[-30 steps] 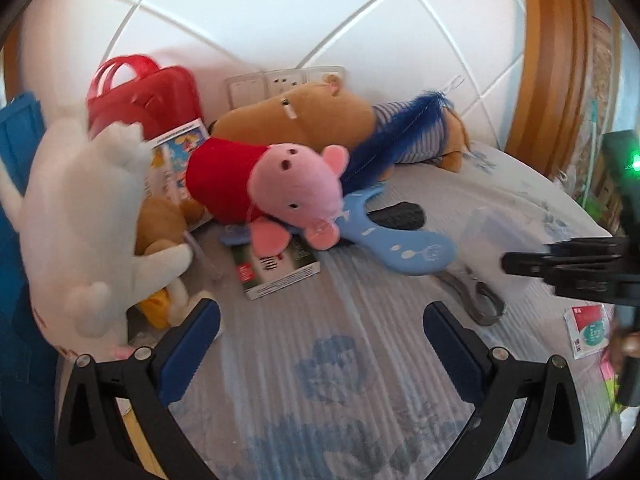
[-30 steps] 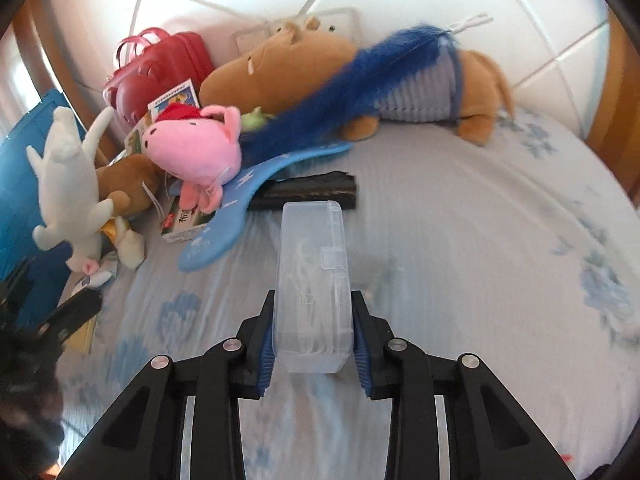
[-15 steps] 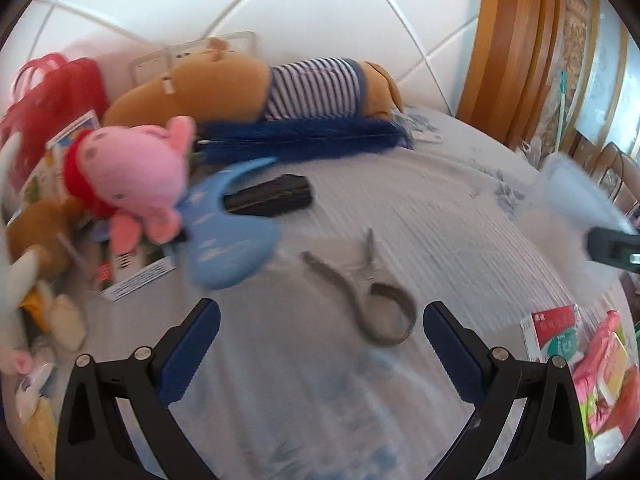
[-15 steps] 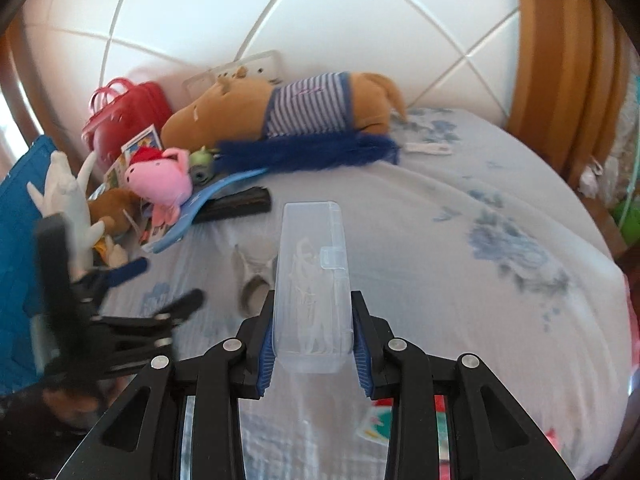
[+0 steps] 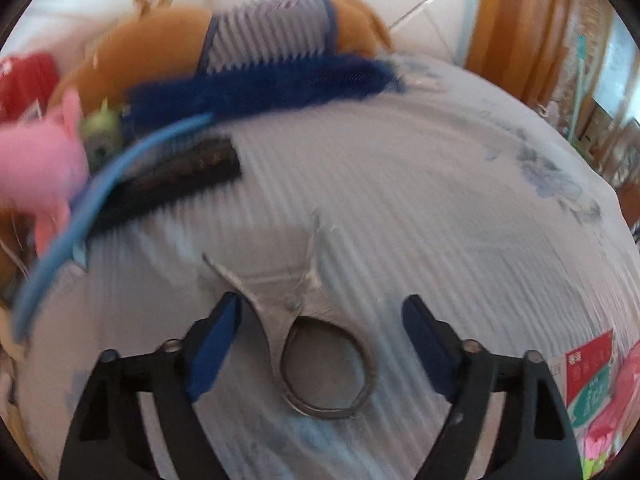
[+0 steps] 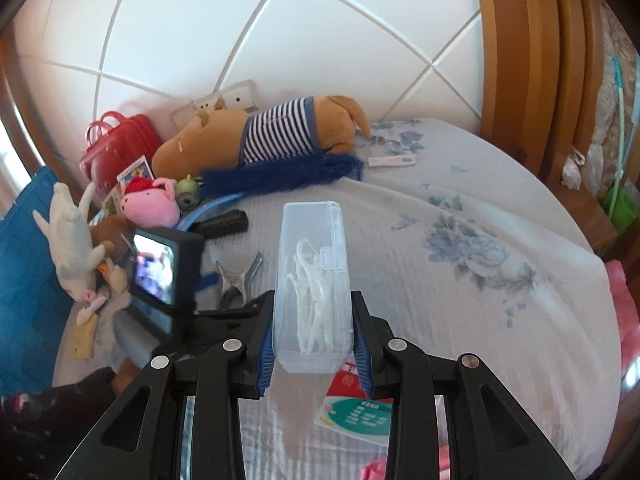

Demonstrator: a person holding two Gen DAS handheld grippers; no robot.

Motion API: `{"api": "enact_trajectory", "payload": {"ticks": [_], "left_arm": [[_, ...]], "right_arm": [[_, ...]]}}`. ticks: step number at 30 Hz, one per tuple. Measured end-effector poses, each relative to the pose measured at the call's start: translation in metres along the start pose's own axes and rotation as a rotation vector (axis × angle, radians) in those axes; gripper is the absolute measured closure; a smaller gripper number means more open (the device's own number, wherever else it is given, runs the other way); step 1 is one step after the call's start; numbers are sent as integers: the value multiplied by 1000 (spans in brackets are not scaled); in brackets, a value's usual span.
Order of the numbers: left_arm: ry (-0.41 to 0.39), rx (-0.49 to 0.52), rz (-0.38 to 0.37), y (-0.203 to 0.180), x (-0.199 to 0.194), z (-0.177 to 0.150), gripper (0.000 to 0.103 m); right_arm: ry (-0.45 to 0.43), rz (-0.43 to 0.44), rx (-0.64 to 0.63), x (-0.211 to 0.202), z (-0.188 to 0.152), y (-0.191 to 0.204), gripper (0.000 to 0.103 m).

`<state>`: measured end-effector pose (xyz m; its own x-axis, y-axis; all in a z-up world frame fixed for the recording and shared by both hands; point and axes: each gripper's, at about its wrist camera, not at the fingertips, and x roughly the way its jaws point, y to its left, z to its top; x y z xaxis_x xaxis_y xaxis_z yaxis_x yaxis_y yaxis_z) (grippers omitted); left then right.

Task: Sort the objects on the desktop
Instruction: 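Grasp the metal clip with the left gripper and lift it, then carry the metal clip with left gripper while right gripper carries case to crate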

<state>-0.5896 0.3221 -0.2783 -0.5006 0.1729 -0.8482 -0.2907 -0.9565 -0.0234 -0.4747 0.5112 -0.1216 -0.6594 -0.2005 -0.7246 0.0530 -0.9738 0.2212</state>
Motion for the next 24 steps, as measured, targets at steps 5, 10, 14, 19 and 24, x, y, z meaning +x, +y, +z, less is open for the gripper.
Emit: {"api": "enact_trajectory", "payload": {"ticks": [5, 10, 14, 19, 24], "left_arm": [[-29, 5, 0, -2, -9, 0, 60], [-31, 7, -31, 4, -20, -8, 60], [-62, -8, -26, 14, -35, -18, 61], [-103, 10, -5, 20, -58, -27, 61], [-149, 4, 29, 32, -93, -39, 61]], "right_arm": [[-20, 12, 7, -8, 2, -2, 71], [-31, 17, -3, -13, 1, 4, 71], [-44, 17, -18, -17, 1, 14, 71], [-48, 28, -15, -18, -5, 26, 71], [-50, 16, -49, -19, -20, 51, 71]]}}
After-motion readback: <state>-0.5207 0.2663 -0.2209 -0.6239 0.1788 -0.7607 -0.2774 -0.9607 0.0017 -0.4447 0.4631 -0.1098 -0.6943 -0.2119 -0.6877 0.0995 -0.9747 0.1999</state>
